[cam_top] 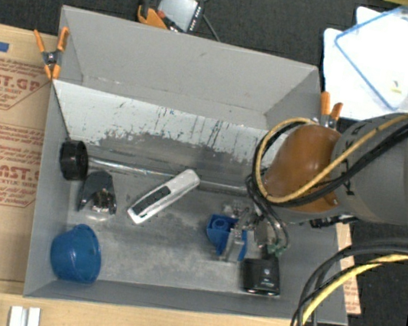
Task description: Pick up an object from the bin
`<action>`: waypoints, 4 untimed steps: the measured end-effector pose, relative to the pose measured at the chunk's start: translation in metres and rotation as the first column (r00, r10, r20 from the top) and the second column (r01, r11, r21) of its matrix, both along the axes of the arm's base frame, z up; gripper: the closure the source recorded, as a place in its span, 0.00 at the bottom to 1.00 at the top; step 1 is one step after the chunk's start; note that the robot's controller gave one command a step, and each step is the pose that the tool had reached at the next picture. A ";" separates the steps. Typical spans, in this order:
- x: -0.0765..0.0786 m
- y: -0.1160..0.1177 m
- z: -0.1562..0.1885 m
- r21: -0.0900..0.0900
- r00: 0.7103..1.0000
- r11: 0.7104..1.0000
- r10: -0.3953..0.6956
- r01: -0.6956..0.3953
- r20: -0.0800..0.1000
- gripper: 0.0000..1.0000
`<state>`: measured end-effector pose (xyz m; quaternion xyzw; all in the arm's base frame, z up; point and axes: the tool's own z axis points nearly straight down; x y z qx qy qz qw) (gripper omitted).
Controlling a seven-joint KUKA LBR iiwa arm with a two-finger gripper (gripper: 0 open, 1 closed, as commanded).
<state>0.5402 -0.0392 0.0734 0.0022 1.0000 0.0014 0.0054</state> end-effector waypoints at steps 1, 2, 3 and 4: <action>0.000 0.000 0.000 0.000 1.000 1.000 0.000 0.000 0.000 1.00; -0.002 0.000 0.020 0.000 1.000 1.000 0.000 0.000 -0.005 1.00; -0.001 0.001 0.038 0.000 1.000 1.000 0.001 -0.001 -0.003 1.00; -0.002 0.001 0.051 0.000 1.000 1.000 0.000 0.000 -0.003 1.00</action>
Offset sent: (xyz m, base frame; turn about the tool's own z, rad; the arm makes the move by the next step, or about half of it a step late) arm -0.0002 -0.0002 0.0413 -0.0003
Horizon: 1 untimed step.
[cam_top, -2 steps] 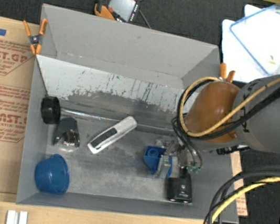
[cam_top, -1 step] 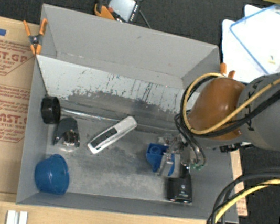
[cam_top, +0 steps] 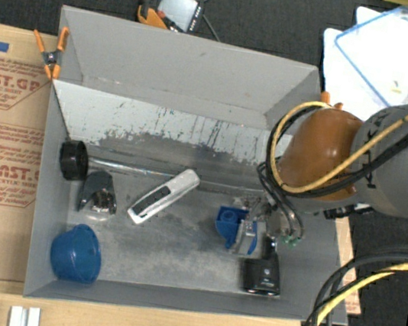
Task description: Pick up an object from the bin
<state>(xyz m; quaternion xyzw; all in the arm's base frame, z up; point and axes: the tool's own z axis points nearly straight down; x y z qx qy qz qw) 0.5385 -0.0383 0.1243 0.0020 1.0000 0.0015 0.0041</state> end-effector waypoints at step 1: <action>-0.001 0.000 0.036 0.000 1.000 1.000 0.000 0.000 -0.004 1.00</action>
Offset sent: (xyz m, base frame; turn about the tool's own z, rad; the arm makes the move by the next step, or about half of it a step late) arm -0.0019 0.0003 0.0662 0.0000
